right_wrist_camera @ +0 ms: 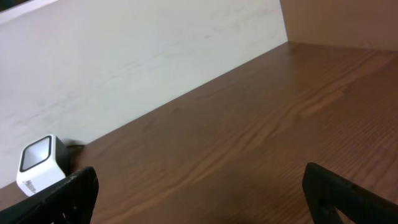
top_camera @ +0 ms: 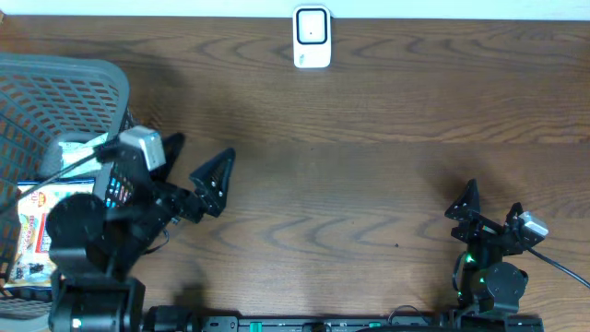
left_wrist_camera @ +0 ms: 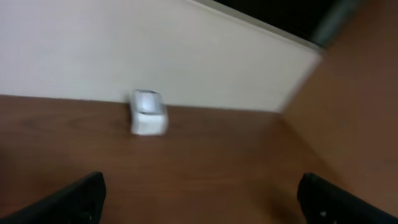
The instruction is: Scan the item barcode
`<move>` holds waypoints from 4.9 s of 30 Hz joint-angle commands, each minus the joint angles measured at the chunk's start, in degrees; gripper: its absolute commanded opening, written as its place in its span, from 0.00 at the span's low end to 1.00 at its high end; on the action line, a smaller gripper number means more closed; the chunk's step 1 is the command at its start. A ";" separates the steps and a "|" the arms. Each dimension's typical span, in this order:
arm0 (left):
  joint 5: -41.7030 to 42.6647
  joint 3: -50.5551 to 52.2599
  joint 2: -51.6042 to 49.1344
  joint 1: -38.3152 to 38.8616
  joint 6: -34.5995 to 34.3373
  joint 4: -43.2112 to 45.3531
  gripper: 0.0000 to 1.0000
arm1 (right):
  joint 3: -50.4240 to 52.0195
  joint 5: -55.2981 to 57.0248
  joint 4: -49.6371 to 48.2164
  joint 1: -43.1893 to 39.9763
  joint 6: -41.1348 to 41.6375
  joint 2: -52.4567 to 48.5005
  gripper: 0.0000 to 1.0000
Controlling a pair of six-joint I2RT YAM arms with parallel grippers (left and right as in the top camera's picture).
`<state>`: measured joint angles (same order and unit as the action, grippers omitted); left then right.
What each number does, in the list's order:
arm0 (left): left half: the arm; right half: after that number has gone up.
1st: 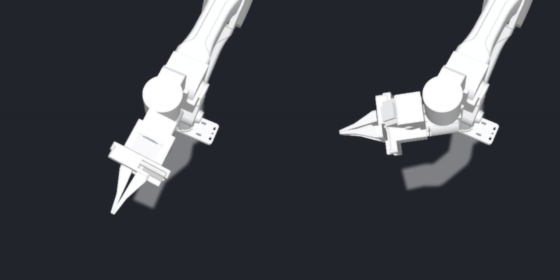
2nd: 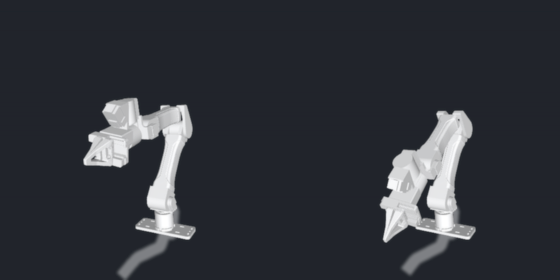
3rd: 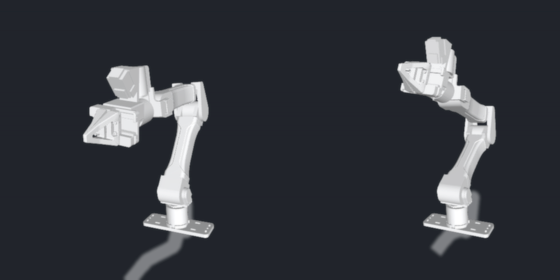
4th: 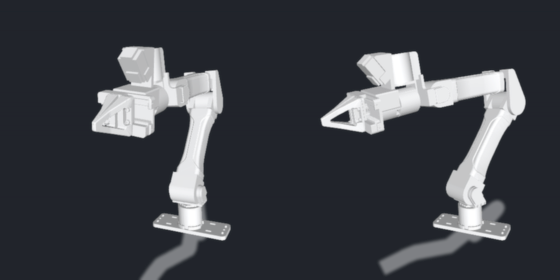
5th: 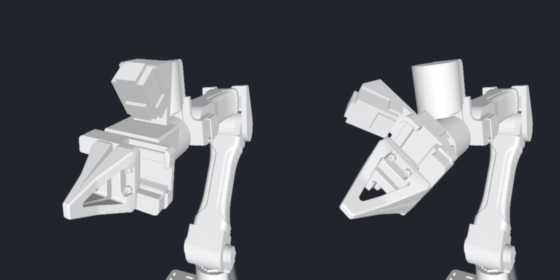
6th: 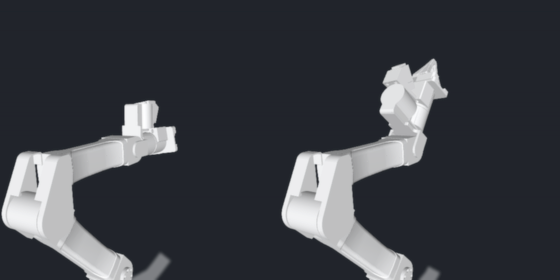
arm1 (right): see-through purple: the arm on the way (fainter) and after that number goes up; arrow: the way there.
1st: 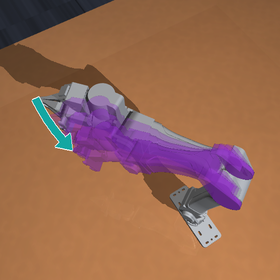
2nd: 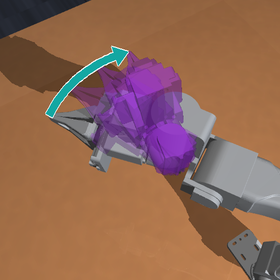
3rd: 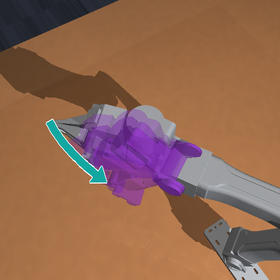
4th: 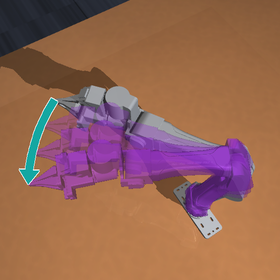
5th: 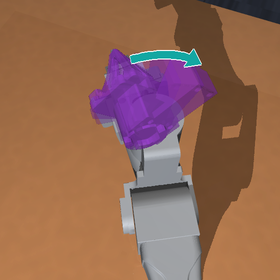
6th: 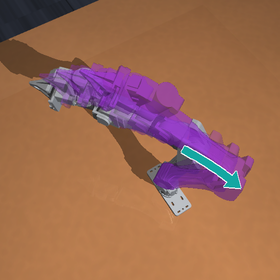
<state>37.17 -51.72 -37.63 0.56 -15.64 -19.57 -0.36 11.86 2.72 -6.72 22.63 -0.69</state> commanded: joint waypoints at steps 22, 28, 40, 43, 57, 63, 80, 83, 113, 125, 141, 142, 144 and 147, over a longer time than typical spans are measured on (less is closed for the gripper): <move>9.46 -0.81 -14.34 0.17 -2.71 -0.96 0.98 | 0.04 0.66 0.11 0.39 0.68 0.35 0.99; 2.14 -2.14 -14.73 0.17 -5.90 -0.96 0.98 | 0.04 0.66 0.11 0.39 0.68 0.35 0.99; -1.16 -18.38 -19.26 0.17 -6.10 -6.36 0.98 | 0.04 0.66 0.11 0.39 0.68 0.35 0.99; -7.67 -25.40 -22.14 0.17 -6.08 -11.76 0.98 | 0.04 0.66 0.11 0.39 0.68 0.35 0.99; -39.95 -53.86 -34.67 0.11 -8.76 -35.98 0.98 | 0.04 0.66 0.09 0.39 0.68 0.35 0.99; -47.30 -55.30 -35.08 -2.25 -12.90 -37.59 0.98 | 0.04 0.66 0.11 0.39 0.68 0.35 0.99; -47.30 -55.28 -37.31 -29.51 -21.97 -50.71 0.98 | 0.04 0.66 0.11 0.39 0.68 0.35 0.99; -47.30 -54.90 -38.51 -31.76 -28.02 -55.56 0.98 | 0.04 0.66 0.11 0.39 0.66 0.35 0.99; -45.16 -21.84 -48.33 -36.39 -38.91 -49.88 0.98 | 0.04 0.66 0.11 0.39 0.68 0.35 0.99; -45.40 -12.26 -48.30 -37.33 -35.67 -47.80 0.98 | 0.04 0.66 0.11 0.39 0.68 0.35 0.99; -48.15 -12.24 -48.33 -42.64 -19.58 -50.60 0.91 | 0.04 0.66 0.11 0.39 0.68 0.35 0.99; -48.13 -12.24 -48.33 -42.64 -19.47 -50.60 0.86 | 0.04 0.66 0.11 0.39 0.66 0.35 0.99; -48.13 -12.24 -48.33 -42.64 -19.50 -50.66 0.79 | 0.04 0.66 0.11 0.39 0.68 0.35 0.99; -47.43 -12.07 -48.33 -42.64 -19.54 -50.66 0.78 | 0.04 0.66 0.11 0.39 0.68 0.35 0.99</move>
<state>-10.46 -64.07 -86.26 -41.91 -36.21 -70.06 -0.36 11.86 2.72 -6.72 22.63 -0.69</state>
